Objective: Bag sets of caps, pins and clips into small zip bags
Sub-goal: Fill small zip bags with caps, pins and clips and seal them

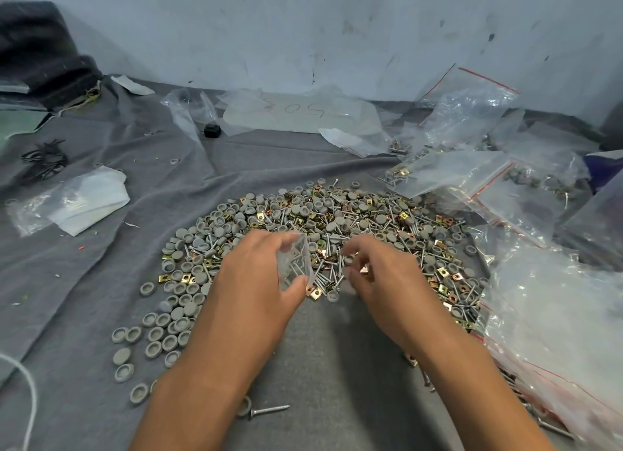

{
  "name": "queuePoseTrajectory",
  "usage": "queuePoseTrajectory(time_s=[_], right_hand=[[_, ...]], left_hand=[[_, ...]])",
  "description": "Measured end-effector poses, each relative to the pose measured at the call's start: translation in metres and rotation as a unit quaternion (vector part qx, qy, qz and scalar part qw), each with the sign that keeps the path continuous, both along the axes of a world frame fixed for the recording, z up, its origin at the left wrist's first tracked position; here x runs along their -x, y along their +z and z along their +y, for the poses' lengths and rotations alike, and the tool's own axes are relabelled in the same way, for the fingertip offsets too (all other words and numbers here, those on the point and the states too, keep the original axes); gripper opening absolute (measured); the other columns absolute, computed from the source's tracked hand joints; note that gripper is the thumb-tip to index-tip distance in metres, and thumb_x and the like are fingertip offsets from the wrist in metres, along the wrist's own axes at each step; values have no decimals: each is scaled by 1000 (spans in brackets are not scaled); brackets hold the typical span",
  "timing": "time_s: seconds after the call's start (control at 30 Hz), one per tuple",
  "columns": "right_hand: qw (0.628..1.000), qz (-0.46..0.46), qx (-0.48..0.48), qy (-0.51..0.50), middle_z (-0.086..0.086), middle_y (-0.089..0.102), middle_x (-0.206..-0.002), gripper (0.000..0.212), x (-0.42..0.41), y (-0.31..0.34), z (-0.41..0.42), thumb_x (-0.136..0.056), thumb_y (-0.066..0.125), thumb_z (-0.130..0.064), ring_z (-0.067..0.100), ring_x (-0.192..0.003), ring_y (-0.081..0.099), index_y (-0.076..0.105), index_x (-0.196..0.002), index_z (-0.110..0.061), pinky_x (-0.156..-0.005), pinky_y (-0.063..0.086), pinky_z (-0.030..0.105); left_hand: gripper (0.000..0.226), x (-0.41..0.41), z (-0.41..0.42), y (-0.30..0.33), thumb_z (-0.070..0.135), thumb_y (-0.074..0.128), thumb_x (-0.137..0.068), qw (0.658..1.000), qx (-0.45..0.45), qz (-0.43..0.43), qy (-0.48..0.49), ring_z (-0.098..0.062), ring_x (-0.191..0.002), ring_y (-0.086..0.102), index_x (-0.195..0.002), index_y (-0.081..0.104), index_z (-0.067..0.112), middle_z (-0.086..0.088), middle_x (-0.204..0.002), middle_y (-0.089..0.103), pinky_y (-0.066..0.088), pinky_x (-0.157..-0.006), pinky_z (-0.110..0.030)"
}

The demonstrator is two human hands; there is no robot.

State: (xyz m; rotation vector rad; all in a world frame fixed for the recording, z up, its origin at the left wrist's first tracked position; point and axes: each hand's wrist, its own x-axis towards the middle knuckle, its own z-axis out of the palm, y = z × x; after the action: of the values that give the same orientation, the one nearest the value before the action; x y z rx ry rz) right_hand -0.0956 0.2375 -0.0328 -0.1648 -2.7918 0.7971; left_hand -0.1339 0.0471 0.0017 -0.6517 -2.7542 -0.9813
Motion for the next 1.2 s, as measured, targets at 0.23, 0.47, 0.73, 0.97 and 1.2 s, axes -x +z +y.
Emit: queuePoseTrajectory(time_s=[0.23,0.47,0.73,0.97,1.2], right_hand=[[983,-23,-144,114,-8,42,-99,19,7,-14,-23,-103,53,-36,18,-99,50,59,-121,-31,-85,43,33],[984,-50,-145,90,-6,56,-111,27,13,-13,-27,-99,58,-43,19,-111,55,63,-123,-31,-89,39,32],[978,25,-195,74,3,59,-91,10,7,-16,-39,-95,67,-26,24,-85,60,66,-96,-16,-71,48,32],[995,-5,-9,96,-5,48,-97,9,10,-19,-24,-103,52,-26,13,-87,49,58,-99,-22,-79,42,32],[958,171,219,64,-15,68,-89,7,6,14,-23,-92,73,-26,9,-84,66,70,-98,-25,-72,49,16]], left_hand=[[53,2,-1,1,26,79,-80,1000,-3,9,4,12,-78,44,-130,61,31,25,-98,46,33,-71,-7],[52,4,-4,0,28,80,-80,1000,-1,13,8,12,-79,45,-129,62,30,22,-104,50,33,-70,-5],[52,4,-4,1,28,80,-80,1000,2,12,10,6,-75,44,-129,63,28,23,-91,43,32,-71,-6],[53,3,-5,2,30,78,-81,1000,6,13,9,10,-77,43,-131,60,31,26,-86,41,33,-68,-8],[53,2,-4,0,29,80,-78,1000,4,9,9,7,-76,45,-128,62,32,26,-88,43,33,-69,-12]])
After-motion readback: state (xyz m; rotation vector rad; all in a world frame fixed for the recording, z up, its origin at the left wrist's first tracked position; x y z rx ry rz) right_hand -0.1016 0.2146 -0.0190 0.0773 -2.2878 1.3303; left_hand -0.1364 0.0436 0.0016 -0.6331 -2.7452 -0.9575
